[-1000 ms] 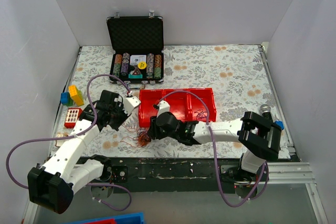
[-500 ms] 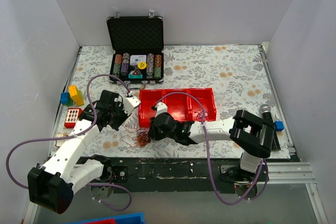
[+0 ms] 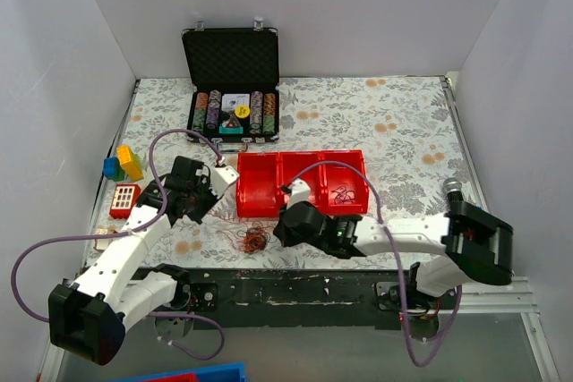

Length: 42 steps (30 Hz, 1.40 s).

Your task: Untangle the cables

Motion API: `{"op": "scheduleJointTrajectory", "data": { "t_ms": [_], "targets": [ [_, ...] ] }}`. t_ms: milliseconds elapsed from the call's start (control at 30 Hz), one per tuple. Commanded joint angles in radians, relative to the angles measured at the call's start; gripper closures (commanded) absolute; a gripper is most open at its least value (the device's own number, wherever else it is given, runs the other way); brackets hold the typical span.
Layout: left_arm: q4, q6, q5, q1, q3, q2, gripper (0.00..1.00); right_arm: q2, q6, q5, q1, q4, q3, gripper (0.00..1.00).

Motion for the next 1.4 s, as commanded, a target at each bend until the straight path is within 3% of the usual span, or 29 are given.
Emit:
{"op": "scheduleJointTrajectory", "data": {
  "t_ms": [0,133,333,500,667,1100,1233,1367],
  "targets": [
    [0.040,-0.029,-0.001,-0.002,-0.007,-0.013,1.00,-0.192,0.106,0.152,0.047,-0.185,-0.120,0.99],
    [0.052,-0.034,0.006,-0.002,-0.016,-0.019,1.00,-0.398,0.249,0.241,0.085,-0.360,-0.218,0.99],
    [0.116,-0.003,-0.123,-0.002,-0.109,-0.013,1.00,-0.692,0.536,0.390,0.131,-0.834,-0.240,0.99],
    [0.210,0.047,-0.345,-0.002,-0.238,-0.005,1.00,-0.834,0.698,0.479,0.132,-1.141,-0.157,0.99],
    [0.244,0.084,-0.424,-0.002,-0.307,-0.048,1.00,-0.859,0.838,0.590,0.133,-1.443,0.002,0.99],
    [0.212,0.236,-0.544,0.007,-0.313,-0.185,1.00,-0.908,0.693,0.690,0.053,-1.442,0.147,0.99],
    [0.121,0.157,-0.363,0.007,-0.159,-0.156,1.00,-0.917,0.535,0.638,0.053,-1.309,0.113,0.99],
    [0.066,0.025,-0.246,0.007,0.066,-0.073,1.00,-0.836,0.531,0.592,0.053,-1.321,0.110,0.99]
  ]
}}
